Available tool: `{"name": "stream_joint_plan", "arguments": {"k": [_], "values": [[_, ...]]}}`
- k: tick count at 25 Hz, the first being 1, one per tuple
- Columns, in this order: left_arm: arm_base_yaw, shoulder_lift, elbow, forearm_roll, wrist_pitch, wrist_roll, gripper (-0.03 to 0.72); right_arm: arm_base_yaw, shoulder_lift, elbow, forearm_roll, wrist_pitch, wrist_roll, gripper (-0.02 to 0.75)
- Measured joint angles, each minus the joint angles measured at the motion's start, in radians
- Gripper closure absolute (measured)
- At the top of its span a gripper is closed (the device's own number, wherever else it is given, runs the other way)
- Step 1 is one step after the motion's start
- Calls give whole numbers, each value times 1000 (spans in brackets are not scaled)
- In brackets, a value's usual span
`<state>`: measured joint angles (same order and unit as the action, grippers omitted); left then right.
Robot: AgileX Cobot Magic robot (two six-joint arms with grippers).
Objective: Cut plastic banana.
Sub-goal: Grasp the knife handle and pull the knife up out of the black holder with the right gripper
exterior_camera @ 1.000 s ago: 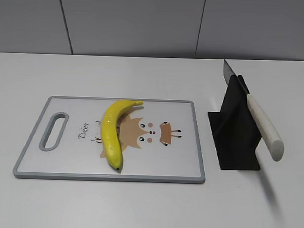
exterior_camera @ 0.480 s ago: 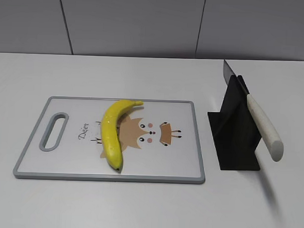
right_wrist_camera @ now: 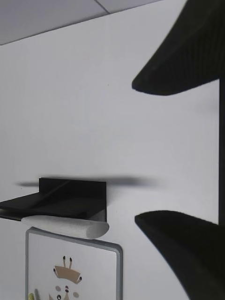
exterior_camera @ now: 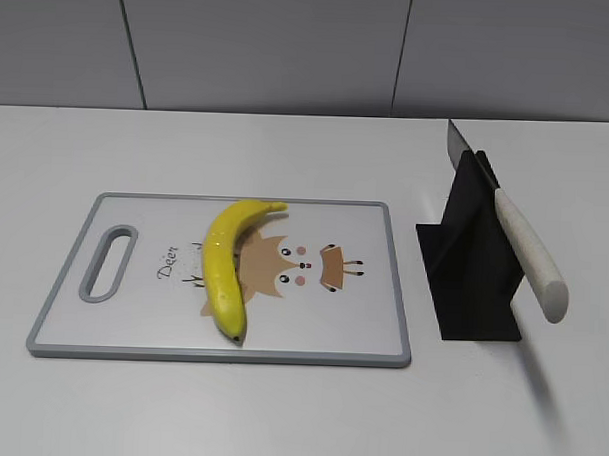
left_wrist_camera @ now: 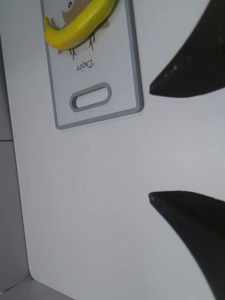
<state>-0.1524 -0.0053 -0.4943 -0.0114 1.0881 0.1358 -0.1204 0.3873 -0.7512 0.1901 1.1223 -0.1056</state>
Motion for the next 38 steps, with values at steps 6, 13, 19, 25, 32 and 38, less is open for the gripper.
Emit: {"name": "stream_joint_plan", "arguments": {"k": [6, 13, 19, 25, 32, 38], "values": [[0, 0, 0, 0, 0, 0, 71, 3, 191, -131, 8, 37, 0, 144], [0, 0, 0, 0, 0, 0, 79, 36, 385, -213, 102, 78, -26, 144], [0, 0, 0, 0, 0, 0, 92, 166, 586, -299, 87, 91, -36, 144], [0, 0, 0, 0, 0, 0, 96, 281, 768, -387, 70, 90, -26, 144], [0, 0, 0, 0, 0, 0, 96, 456, 956, -428, -57, 88, 91, 187], [0, 0, 0, 0, 0, 0, 96, 538, 1100, -429, -156, 67, 238, 193]]}}
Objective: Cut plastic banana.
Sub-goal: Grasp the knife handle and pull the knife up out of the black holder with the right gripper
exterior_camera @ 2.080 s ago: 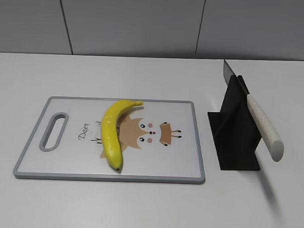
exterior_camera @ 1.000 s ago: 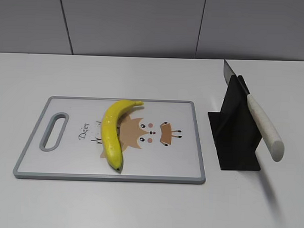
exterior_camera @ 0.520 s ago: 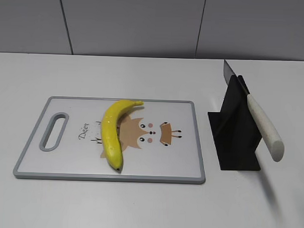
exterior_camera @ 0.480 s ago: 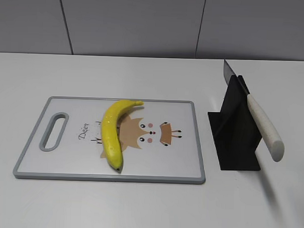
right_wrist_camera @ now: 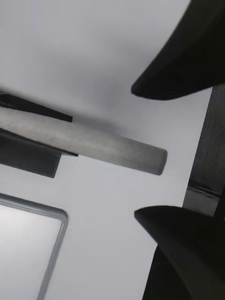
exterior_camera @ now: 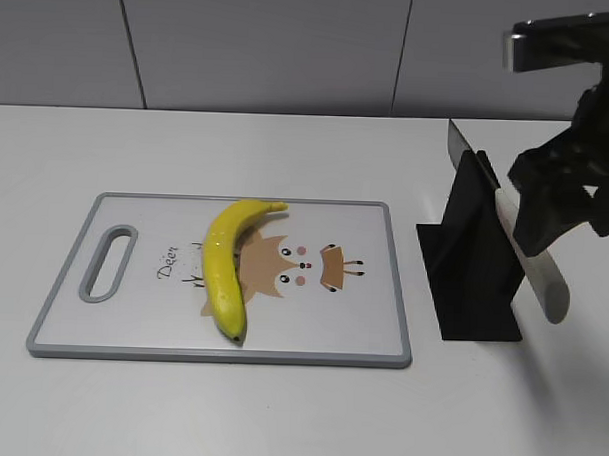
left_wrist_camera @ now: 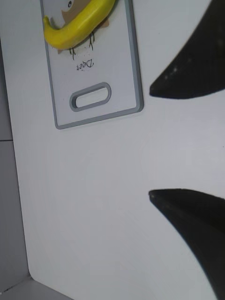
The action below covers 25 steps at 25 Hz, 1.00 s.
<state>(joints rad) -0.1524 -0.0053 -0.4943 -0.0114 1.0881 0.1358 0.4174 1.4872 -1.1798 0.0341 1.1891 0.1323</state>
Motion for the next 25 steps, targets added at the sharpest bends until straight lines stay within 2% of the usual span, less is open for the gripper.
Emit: {"name": "stream_joint_plan", "arguments": {"k": [15, 18, 25], "values": [[0, 0, 0, 0, 0, 0, 97, 2, 262, -2, -34, -83, 76, 204], [0, 0, 0, 0, 0, 0, 97, 2, 264, -2, -43, -93, 101, 276], [0, 0, 0, 0, 0, 0, 97, 2, 267, -2, -64, -86, 129, 515]]}}
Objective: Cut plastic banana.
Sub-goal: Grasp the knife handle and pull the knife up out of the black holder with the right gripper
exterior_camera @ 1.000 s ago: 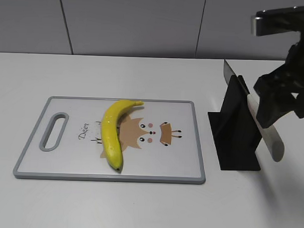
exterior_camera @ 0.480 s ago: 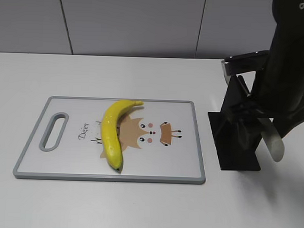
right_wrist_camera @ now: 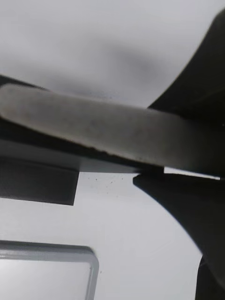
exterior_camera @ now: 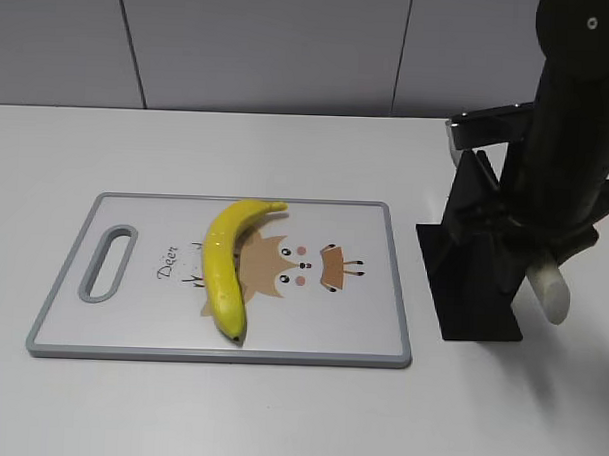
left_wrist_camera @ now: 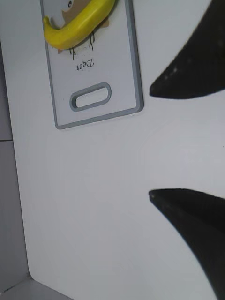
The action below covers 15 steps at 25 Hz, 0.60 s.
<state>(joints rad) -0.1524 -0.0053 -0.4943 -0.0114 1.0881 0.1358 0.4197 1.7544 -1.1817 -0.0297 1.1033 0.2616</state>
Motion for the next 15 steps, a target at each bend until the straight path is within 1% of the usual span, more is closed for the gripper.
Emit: {"name": "stream_joint_plan", "arguments": {"k": [10, 15], "values": [[0, 0, 0, 0, 0, 0, 112, 0, -20, 3, 15, 1, 8, 526], [0, 0, 0, 0, 0, 0, 114, 0, -114, 5, 17, 26, 21, 553]]}}
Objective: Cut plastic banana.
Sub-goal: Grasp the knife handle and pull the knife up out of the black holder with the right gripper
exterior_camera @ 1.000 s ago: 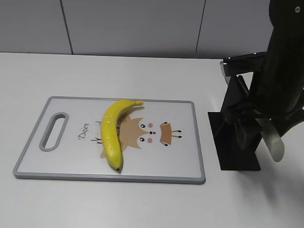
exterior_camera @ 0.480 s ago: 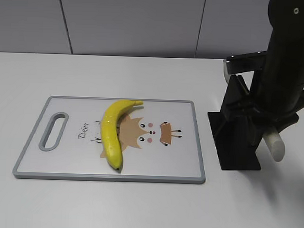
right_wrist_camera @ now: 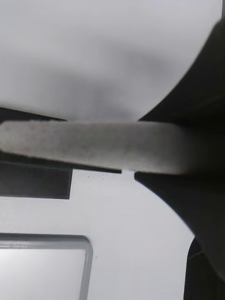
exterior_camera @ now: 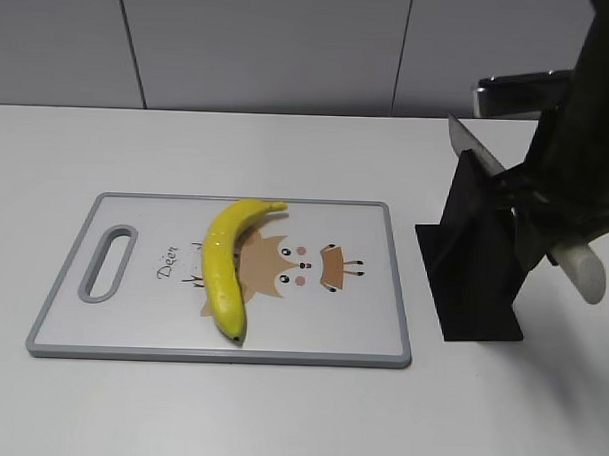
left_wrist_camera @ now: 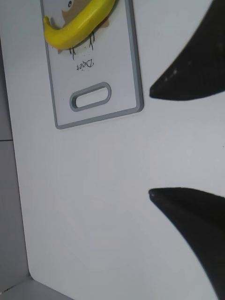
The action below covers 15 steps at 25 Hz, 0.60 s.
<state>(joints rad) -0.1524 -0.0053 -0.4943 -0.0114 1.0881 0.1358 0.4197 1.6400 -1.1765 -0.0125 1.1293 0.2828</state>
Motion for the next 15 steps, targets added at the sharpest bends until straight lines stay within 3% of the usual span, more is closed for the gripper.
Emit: {"name": "stream_joint_plan", "arguments": {"k": [15], "values": [[0, 0, 0, 0, 0, 0, 115, 0, -257, -3, -55, 0, -202, 559]]}}
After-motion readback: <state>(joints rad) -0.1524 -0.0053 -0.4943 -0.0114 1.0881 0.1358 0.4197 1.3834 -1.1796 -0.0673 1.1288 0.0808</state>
